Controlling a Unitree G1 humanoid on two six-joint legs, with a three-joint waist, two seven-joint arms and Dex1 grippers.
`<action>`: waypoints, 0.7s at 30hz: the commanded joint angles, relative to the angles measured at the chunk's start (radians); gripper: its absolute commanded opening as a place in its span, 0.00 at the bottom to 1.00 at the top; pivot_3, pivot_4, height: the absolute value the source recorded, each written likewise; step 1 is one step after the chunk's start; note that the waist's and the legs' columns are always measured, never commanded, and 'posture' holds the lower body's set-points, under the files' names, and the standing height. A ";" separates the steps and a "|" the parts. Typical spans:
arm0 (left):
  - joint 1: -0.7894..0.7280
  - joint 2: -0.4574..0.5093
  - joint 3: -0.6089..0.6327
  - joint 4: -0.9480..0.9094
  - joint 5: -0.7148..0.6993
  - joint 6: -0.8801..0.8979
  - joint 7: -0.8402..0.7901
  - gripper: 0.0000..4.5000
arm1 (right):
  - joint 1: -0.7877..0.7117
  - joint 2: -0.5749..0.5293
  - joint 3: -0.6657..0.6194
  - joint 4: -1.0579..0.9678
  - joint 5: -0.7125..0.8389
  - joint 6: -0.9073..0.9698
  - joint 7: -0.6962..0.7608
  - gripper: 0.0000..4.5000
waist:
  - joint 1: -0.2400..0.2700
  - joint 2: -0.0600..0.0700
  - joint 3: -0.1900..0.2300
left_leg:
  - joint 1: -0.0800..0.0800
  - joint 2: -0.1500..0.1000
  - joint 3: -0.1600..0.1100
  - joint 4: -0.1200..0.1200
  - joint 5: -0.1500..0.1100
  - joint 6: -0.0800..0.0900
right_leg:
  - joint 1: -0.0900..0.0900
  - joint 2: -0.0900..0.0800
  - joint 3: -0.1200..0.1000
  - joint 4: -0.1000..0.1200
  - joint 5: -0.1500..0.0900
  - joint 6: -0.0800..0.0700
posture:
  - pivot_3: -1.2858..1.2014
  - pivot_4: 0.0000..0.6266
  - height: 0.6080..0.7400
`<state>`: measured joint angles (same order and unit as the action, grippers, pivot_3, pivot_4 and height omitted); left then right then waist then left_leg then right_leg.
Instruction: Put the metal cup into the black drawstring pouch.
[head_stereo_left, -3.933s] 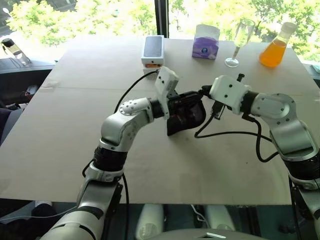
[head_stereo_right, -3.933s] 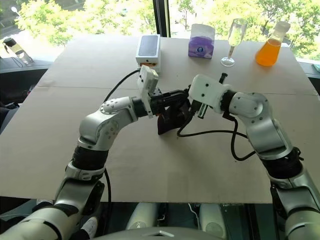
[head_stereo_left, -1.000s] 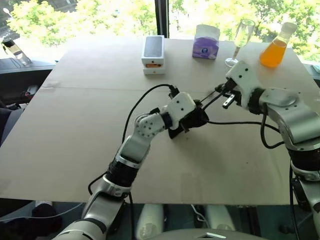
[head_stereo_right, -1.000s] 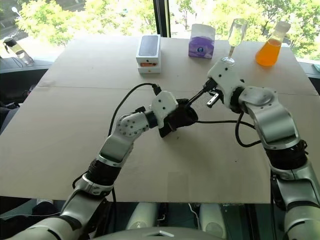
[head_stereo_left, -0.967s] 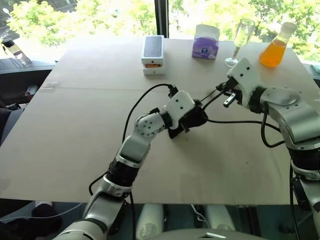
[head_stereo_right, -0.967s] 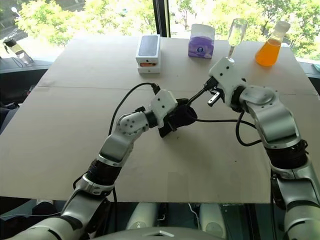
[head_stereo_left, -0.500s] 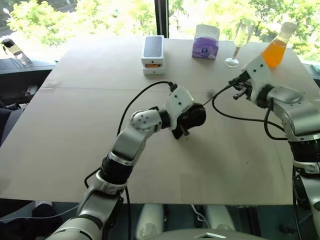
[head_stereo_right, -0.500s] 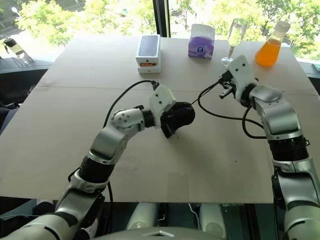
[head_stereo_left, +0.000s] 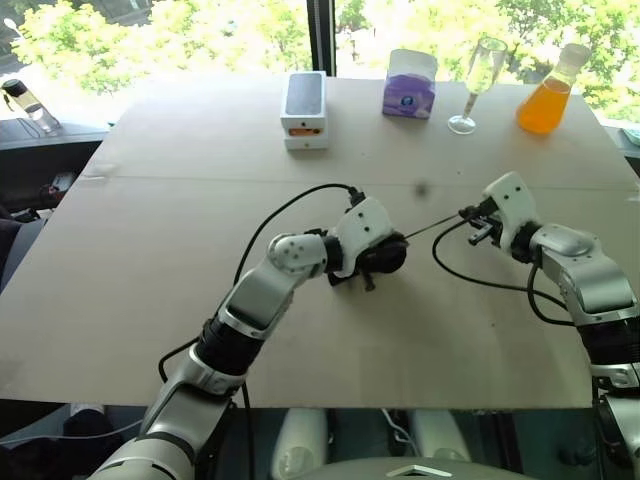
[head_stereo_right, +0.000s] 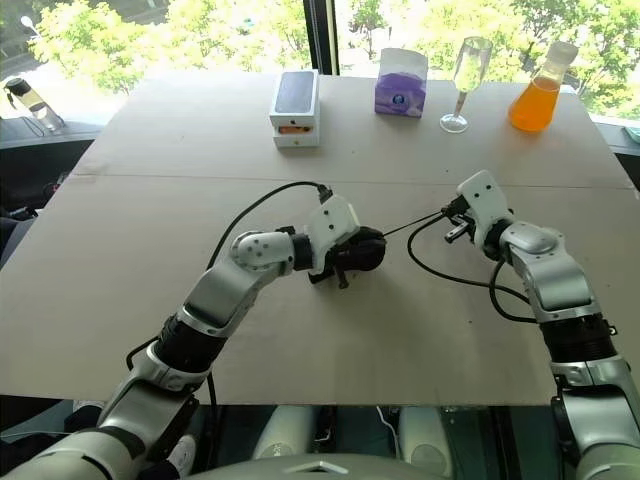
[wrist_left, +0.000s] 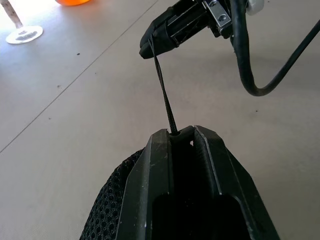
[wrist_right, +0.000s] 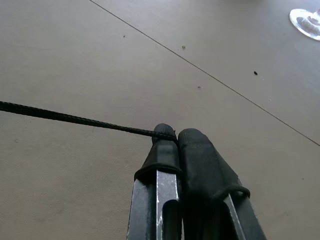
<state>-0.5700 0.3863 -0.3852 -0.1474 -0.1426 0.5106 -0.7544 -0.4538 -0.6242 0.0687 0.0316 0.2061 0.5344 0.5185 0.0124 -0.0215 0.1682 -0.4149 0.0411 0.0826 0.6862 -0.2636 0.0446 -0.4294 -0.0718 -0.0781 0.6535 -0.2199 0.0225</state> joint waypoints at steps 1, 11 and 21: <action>-0.008 0.021 0.028 0.036 -0.019 0.024 -0.045 0.13 | 0.036 -0.065 -0.070 0.005 -0.044 -0.023 -0.006 0.00 | 0.000 0.000 0.000 | 0.000 0.000 0.000 0.000 0.000 0.000 | 0.000 0.000 0.000 0.000 0.000 0.000 | 0.52 0.24 0.98; -0.048 -0.001 0.225 0.054 -0.248 0.150 -0.128 1.00 | 0.187 -0.078 -0.073 -0.125 -0.075 -0.118 0.037 0.49 | -0.002 0.001 -0.001 | 0.001 0.000 0.001 0.000 0.000 0.000 | -0.001 0.001 0.002 0.002 0.000 0.000 | 0.52 0.24 0.98; 0.040 0.067 0.492 -0.034 -0.491 0.345 -0.081 1.00 | 0.450 -0.066 -0.229 -0.326 0.092 -0.183 0.162 0.87 | 0.000 0.001 -0.001 | 0.001 0.002 0.001 0.002 0.000 0.000 | -0.001 0.000 0.002 0.003 0.000 0.001 | 0.52 0.24 0.98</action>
<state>-0.5360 0.4564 0.0794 -0.1219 -0.5989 0.8517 -0.8574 -0.0025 -0.7053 -0.1128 -0.2306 0.2535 0.3892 0.6712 0.0124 -0.0207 0.1676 -0.4137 0.0432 0.0840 0.6884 -0.2636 0.0444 -0.4299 -0.0718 -0.0755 0.6566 -0.2201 0.0233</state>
